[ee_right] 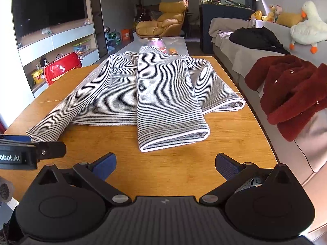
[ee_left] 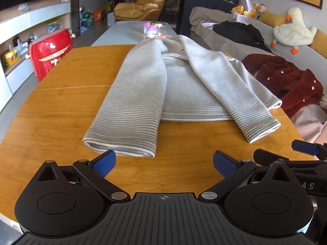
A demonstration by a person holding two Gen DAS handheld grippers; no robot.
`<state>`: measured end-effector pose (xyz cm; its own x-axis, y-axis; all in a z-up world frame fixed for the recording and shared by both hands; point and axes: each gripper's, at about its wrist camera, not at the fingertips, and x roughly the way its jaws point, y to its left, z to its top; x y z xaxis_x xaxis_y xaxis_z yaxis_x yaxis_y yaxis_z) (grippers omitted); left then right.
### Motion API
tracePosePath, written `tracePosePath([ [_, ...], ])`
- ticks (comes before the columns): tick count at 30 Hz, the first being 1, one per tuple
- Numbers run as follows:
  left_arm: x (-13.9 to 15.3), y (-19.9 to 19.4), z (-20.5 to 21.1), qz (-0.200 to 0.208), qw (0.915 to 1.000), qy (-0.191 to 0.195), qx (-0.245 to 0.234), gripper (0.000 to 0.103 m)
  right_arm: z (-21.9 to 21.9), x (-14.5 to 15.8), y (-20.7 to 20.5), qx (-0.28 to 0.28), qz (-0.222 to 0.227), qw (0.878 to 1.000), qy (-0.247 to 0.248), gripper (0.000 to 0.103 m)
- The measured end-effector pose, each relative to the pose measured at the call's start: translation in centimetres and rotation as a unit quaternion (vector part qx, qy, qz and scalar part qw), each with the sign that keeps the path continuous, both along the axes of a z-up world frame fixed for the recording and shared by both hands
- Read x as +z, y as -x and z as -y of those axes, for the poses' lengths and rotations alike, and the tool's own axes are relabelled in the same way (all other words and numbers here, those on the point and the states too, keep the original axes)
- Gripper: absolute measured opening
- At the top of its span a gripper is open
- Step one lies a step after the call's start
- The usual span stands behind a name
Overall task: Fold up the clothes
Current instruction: 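Grasp the striped sweater's collar edge with the left tool while the right tool grasps beside it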
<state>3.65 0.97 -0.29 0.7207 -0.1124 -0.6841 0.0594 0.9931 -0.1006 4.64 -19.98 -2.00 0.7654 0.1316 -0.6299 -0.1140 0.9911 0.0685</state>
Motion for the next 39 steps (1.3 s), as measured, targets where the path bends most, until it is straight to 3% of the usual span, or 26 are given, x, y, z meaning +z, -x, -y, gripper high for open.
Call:
tracePosePath([
  [5,1.2,-3.8,-0.7,0.019,0.9982,0.032,-0.047,0.103,0.5,1.2,-2.7,0.012,0.024,0.999,-0.018,0.103],
  [9,1.4,-8.2,-0.9,0.022,0.9957,0.036,-0.082,0.103,1.8,1.8,-6.4,0.045,0.011,0.993,-0.105,0.103],
  [12,1.7,-11.7,-1.4,0.038,0.9953,0.024,-0.085,0.103,1.7,2.4,-9.3,0.064,0.016,0.992,-0.105,0.103],
  [14,1.9,-14.3,-2.2,0.040,0.9947,0.036,-0.088,0.103,1.4,2.8,-11.4,0.064,0.032,0.993,-0.088,0.103],
  [19,1.4,-22.1,-4.5,0.001,0.9940,0.092,-0.060,0.103,0.1,2.2,-15.4,0.073,0.024,0.994,-0.081,0.103],
  [24,-0.5,-27.3,-5.3,-0.061,0.9908,0.112,-0.046,0.102,-1.3,0.9,-19.1,0.085,-0.003,0.992,-0.088,0.103],
  [27,-1.5,-28.5,-5.0,-0.073,0.9930,0.080,-0.048,0.094,-2.2,0.2,-21.2,0.093,-0.019,0.991,-0.093,0.103],
  [28,-1.6,-28.5,-4.9,-0.071,0.9944,0.060,-0.050,0.084,-2.3,0.0,-21.6,0.100,-0.024,0.990,-0.096,0.103],
  [30,-1.8,-28.1,-4.8,-0.061,0.9957,0.032,-0.063,0.078,-2.6,-0.1,-21.7,0.116,-0.034,0.986,-0.111,0.103],
  [34,-1.5,-27.4,-5.0,-0.049,0.9956,0.011,-0.079,0.063,-3.3,-0.3,-22.0,0.125,-0.051,0.986,-0.097,0.103],
  [39,-0.4,-27.3,-6.6,-0.009,0.9976,-0.017,-0.066,0.023,-3.2,-0.1,-21.4,0.135,-0.088,0.980,-0.117,0.103],
])
